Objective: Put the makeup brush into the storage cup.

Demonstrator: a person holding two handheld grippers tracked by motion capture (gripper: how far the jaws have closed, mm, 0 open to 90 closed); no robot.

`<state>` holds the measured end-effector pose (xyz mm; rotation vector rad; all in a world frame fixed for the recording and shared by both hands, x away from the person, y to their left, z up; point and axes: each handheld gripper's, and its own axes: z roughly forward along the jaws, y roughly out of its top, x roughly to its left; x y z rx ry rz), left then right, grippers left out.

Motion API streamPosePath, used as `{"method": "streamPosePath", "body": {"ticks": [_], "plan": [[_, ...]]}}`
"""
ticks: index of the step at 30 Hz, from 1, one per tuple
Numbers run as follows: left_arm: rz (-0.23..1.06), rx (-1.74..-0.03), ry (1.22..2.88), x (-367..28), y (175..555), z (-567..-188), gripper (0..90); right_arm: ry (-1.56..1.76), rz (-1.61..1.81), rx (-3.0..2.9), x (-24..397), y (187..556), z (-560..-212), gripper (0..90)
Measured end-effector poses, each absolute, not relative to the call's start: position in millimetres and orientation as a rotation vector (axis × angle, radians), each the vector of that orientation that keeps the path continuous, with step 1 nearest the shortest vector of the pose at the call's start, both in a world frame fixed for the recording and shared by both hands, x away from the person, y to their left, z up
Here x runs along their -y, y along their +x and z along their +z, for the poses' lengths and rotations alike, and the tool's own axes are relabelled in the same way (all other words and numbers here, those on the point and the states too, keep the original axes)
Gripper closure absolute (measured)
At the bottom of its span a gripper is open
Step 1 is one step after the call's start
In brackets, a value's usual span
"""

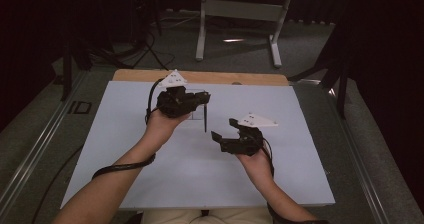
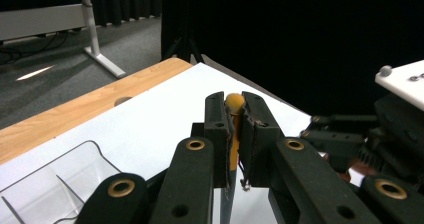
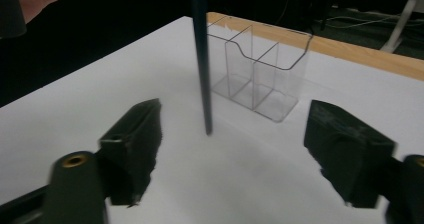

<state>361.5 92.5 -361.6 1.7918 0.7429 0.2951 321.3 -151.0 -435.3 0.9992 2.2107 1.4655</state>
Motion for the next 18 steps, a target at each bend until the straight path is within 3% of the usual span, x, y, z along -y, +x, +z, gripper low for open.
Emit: {"method": "streamPosePath", "body": {"ticks": [18], "plan": [[0.33,-0.763,1.781,-120,362,-360,84.0,0.964,1.511,-2.112,194,294,-423,14.0]]}}
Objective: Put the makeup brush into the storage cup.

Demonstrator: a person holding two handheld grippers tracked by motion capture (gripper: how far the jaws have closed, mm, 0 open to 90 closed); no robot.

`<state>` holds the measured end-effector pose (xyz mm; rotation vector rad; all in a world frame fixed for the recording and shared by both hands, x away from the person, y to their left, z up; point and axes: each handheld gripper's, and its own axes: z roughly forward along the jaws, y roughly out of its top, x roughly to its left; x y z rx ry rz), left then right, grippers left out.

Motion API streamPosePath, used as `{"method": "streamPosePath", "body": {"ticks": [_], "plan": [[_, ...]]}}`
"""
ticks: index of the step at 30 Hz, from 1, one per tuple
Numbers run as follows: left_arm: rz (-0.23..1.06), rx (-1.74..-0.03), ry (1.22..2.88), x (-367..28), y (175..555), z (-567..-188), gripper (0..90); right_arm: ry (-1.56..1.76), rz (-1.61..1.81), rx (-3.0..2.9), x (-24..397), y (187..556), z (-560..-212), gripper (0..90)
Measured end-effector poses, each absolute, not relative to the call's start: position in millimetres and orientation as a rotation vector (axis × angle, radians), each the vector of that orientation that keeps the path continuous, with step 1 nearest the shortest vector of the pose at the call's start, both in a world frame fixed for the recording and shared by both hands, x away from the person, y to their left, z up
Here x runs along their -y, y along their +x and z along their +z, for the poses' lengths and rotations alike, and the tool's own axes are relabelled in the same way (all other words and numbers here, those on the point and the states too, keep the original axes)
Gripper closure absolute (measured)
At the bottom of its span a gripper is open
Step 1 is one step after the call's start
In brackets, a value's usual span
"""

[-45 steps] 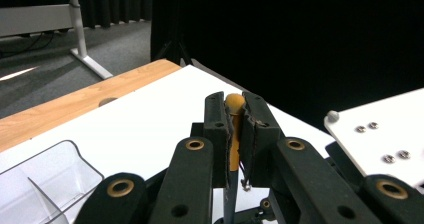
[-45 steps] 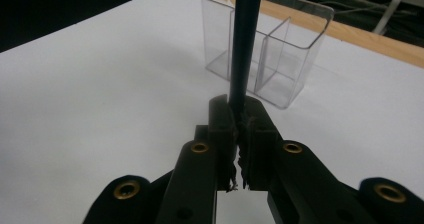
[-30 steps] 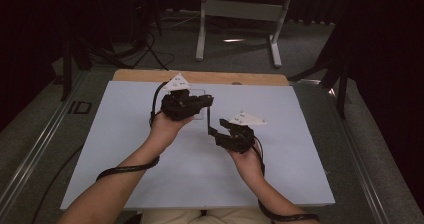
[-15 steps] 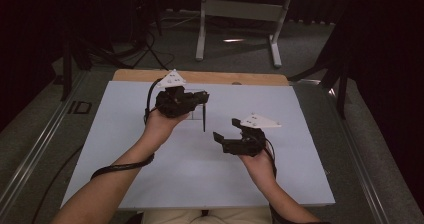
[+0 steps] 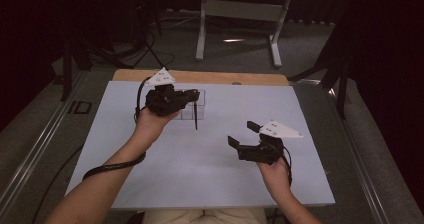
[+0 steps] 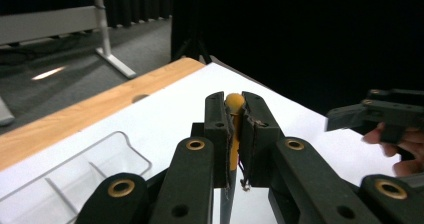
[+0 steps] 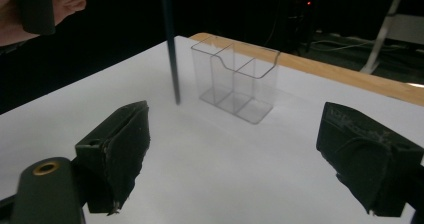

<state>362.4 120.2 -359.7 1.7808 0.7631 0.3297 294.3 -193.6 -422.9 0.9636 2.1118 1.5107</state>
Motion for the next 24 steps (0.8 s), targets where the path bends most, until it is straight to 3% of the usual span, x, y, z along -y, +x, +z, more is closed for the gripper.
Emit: {"method": "streamPosePath", "body": {"ticks": [24], "plan": [[0.399,-0.814,1.759,-153,375,-337,84.1,0.901,1.493,-2.059,216,286,-433,16.5]]}}
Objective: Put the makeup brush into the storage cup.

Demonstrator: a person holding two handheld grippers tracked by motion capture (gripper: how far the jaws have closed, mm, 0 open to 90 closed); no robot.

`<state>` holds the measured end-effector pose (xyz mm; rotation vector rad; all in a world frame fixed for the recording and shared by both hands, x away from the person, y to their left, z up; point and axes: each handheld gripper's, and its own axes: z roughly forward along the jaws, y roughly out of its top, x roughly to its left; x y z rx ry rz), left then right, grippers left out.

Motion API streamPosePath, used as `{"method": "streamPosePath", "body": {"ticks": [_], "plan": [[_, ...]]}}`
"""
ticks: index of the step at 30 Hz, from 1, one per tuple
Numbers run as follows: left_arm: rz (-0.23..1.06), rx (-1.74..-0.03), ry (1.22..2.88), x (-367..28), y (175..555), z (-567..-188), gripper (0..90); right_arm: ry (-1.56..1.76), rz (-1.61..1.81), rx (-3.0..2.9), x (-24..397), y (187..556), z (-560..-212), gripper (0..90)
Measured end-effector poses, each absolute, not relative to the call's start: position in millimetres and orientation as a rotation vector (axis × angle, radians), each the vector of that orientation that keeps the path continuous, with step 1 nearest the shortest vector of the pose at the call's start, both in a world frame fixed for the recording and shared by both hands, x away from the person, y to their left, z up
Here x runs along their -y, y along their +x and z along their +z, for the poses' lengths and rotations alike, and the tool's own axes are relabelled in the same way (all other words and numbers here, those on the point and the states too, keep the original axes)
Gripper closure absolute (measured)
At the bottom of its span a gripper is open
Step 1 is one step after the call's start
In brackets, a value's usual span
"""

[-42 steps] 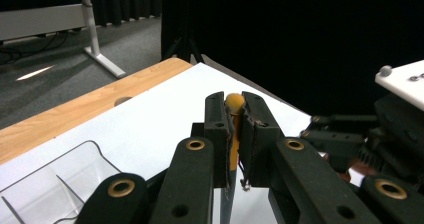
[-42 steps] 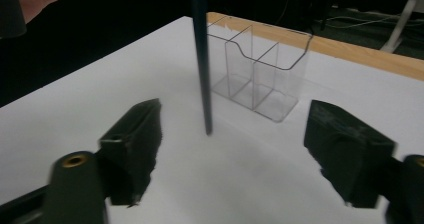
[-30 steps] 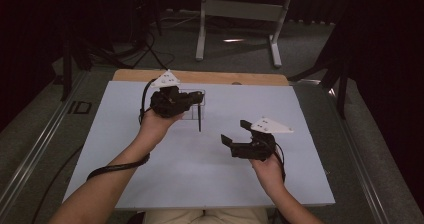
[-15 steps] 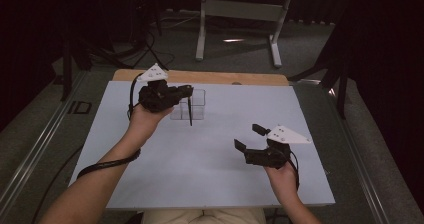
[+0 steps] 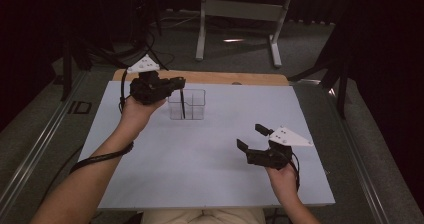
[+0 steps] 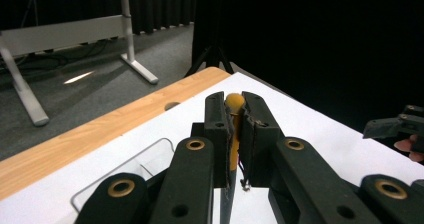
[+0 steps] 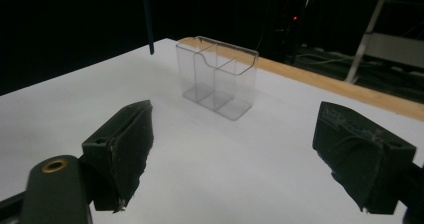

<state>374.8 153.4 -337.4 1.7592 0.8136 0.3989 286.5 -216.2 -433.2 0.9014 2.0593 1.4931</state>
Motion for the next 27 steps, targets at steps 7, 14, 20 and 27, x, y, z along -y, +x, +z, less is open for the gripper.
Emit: {"method": "streamPosePath", "body": {"ticks": [7,14,20,27], "plan": [[0.399,-0.813,1.755,-166,382,-328,84.0,0.871,1.473,-2.055,214,286,-433,16.5],[0.427,-0.821,1.749,-175,388,-321,84.0,0.845,1.468,-2.052,213,285,-433,16.5],[0.462,-0.819,1.744,-179,396,-319,84.0,0.814,1.461,-2.038,214,286,-433,16.5],[0.478,-0.833,1.729,-184,407,-320,84.0,0.802,1.461,-2.025,217,286,-432,16.5]]}}
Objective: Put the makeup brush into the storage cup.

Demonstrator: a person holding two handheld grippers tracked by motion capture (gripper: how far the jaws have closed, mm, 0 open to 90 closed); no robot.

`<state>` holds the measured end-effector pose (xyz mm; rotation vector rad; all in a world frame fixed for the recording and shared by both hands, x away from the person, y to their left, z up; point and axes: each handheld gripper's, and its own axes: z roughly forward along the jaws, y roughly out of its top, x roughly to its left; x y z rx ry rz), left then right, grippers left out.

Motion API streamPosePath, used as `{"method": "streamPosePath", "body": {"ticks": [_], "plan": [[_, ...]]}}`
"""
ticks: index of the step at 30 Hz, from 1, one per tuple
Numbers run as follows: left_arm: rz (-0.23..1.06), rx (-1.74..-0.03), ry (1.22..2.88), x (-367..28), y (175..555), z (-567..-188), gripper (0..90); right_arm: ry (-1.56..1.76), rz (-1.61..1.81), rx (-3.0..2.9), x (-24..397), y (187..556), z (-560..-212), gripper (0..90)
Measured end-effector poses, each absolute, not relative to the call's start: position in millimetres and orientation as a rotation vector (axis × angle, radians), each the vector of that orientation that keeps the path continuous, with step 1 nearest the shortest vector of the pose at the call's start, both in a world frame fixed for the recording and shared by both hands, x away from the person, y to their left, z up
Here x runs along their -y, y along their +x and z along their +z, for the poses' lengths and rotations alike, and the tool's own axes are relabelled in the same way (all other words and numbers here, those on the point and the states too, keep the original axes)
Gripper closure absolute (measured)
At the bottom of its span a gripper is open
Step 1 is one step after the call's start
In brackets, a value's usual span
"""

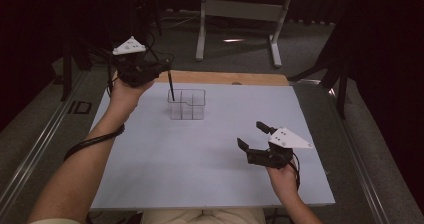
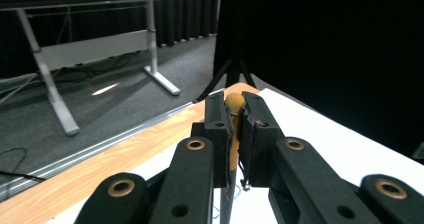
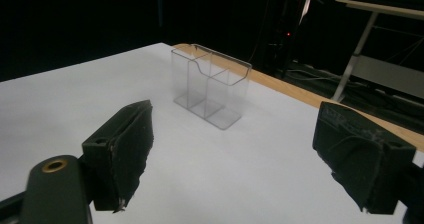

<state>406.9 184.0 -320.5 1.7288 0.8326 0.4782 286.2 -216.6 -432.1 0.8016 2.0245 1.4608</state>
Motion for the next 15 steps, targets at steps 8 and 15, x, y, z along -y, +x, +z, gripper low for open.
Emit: {"method": "streamPosePath", "body": {"ticks": [8,15], "plan": [[0.523,-0.843,1.731,-183,420,-323,84.0,0.806,1.458,-2.021,218,288,-433,16.5],[0.561,-0.839,1.734,-181,430,-322,84.0,0.806,1.455,-2.026,219,289,-434,16.5]]}}
